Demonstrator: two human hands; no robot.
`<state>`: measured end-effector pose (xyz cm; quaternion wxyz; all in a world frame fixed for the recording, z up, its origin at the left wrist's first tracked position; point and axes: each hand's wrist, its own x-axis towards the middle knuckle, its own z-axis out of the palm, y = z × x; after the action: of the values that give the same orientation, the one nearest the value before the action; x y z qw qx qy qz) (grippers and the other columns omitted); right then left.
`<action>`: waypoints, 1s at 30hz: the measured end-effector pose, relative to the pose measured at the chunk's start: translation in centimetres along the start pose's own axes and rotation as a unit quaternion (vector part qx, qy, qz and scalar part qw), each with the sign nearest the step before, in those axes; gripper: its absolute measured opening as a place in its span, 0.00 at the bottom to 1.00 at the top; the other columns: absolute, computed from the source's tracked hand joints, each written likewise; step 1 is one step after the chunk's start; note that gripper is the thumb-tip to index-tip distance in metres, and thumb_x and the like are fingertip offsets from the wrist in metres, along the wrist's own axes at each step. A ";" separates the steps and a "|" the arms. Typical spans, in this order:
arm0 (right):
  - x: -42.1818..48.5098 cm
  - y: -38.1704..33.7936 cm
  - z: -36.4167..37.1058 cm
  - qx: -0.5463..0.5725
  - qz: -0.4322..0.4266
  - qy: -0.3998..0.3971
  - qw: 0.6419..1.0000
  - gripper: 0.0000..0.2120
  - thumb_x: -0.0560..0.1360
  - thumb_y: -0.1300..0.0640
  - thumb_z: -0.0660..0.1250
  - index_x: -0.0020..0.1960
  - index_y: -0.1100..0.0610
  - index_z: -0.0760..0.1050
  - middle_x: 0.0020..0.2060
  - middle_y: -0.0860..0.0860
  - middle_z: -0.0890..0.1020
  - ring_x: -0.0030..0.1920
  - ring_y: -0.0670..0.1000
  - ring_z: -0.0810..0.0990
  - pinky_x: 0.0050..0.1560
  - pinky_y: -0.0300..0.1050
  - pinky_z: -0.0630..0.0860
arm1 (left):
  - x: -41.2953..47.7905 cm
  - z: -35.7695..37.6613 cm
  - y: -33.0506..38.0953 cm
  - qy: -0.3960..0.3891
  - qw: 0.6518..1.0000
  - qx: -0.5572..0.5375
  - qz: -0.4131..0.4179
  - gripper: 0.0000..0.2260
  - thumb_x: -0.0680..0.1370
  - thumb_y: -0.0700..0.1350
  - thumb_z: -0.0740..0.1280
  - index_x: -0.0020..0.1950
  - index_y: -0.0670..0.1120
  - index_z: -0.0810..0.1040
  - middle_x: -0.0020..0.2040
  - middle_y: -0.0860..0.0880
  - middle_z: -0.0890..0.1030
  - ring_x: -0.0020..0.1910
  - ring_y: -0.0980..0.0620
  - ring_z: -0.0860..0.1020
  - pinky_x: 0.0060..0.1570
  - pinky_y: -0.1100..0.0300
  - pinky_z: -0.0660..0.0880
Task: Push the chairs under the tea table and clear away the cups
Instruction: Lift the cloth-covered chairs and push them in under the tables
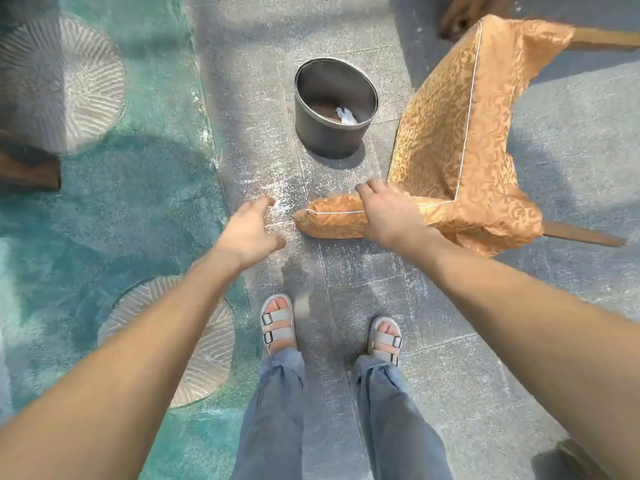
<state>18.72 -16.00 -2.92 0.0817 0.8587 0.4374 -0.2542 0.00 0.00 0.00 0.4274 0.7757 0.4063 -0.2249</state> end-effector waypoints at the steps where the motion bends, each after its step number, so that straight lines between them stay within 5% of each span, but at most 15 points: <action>1: 1.5 -0.6 1.3 -0.008 0.000 -0.017 1.000 0.32 0.74 0.60 0.73 0.74 0.55 0.64 0.69 0.56 0.72 0.70 0.59 0.70 0.70 0.57 0.68 | 1.1 0.2 -1.0 -0.002 1.000 -0.001 -0.001 0.36 0.74 0.46 0.76 0.79 0.49 0.64 0.75 0.42 0.68 0.68 0.40 0.72 0.70 0.43 0.69; 7: 8.9 -3.1 8.9 -0.039 0.004 -0.090 0.995 0.32 0.73 0.52 0.73 0.73 0.54 0.65 0.69 0.56 0.73 0.71 0.61 0.71 0.72 0.63 0.65 | 7.3 1.4 -5.8 -0.006 0.999 -0.035 -0.004 0.38 0.72 0.46 0.79 0.78 0.50 0.65 0.75 0.44 0.70 0.70 0.42 0.71 0.71 0.44 0.68; 12: 10.9 -3.0 9.9 -0.047 0.000 -0.061 0.997 0.21 0.73 0.63 0.73 0.64 0.60 0.71 0.56 0.58 0.78 0.63 0.61 0.74 0.64 0.64 0.74 | 8.5 1.6 -7.5 -0.011 0.999 -0.031 0.005 0.38 0.72 0.42 0.78 0.78 0.50 0.64 0.74 0.44 0.71 0.70 0.42 0.72 0.70 0.46 0.70; 15: 10.5 -1.2 8.3 -0.061 -0.024 -0.063 0.996 0.18 0.72 0.63 0.74 0.59 0.60 0.73 0.51 0.56 0.77 0.59 0.59 0.76 0.62 0.61 0.76 | 8.1 1.4 -7.0 -0.016 1.000 -0.017 0.007 0.38 0.72 0.41 0.78 0.79 0.50 0.64 0.74 0.43 0.71 0.70 0.41 0.72 0.69 0.47 0.71; 18: 8.7 0.9 5.9 -0.065 -0.042 -0.054 0.995 0.18 0.73 0.61 0.74 0.59 0.60 0.73 0.54 0.58 0.78 0.59 0.60 0.76 0.57 0.57 0.76 | 7.5 1.3 -5.2 -0.024 0.999 0.004 0.023 0.39 0.73 0.37 0.77 0.79 0.51 0.63 0.75 0.43 0.70 0.68 0.44 0.73 0.54 0.62 0.74; 21: 5.2 3.7 3.4 -0.037 -0.053 -0.042 0.997 0.17 0.73 0.60 0.72 0.59 0.59 0.72 0.55 0.58 0.78 0.60 0.61 0.76 0.57 0.59 0.75 | 6.2 1.4 -2.4 -0.034 0.998 0.039 0.043 0.40 0.72 0.36 0.76 0.80 0.51 0.62 0.73 0.42 0.71 0.66 0.43 0.73 0.59 0.56 0.73; 25: -0.9 9.6 -1.2 -0.010 -0.067 -0.017 0.998 0.19 0.71 0.58 0.74 0.58 0.59 0.72 0.56 0.58 0.79 0.60 0.61 0.76 0.57 0.56 0.77 | 4.9 3.2 2.0 -0.047 0.993 0.096 0.058 0.40 0.72 0.36 0.77 0.79 0.50 0.62 0.69 0.41 0.73 0.52 0.49 0.78 0.48 0.58 0.73; 30: -9.2 19.6 -8.1 0.057 -0.064 0.017 0.996 0.22 0.67 0.54 0.80 0.56 0.57 0.75 0.51 0.55 0.81 0.53 0.59 0.80 0.52 0.52 0.77 | 2.6 9.3 9.6 -0.060 0.980 0.151 0.116 0.35 0.72 0.38 0.75 0.76 0.49 0.65 0.68 0.44 0.71 0.64 0.43 0.75 0.60 0.51 0.75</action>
<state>32.75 -31.42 7.03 0.0091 0.8366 0.4774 -0.2686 9.40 -9.60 -2.15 0.3522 0.8583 0.2484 -0.2785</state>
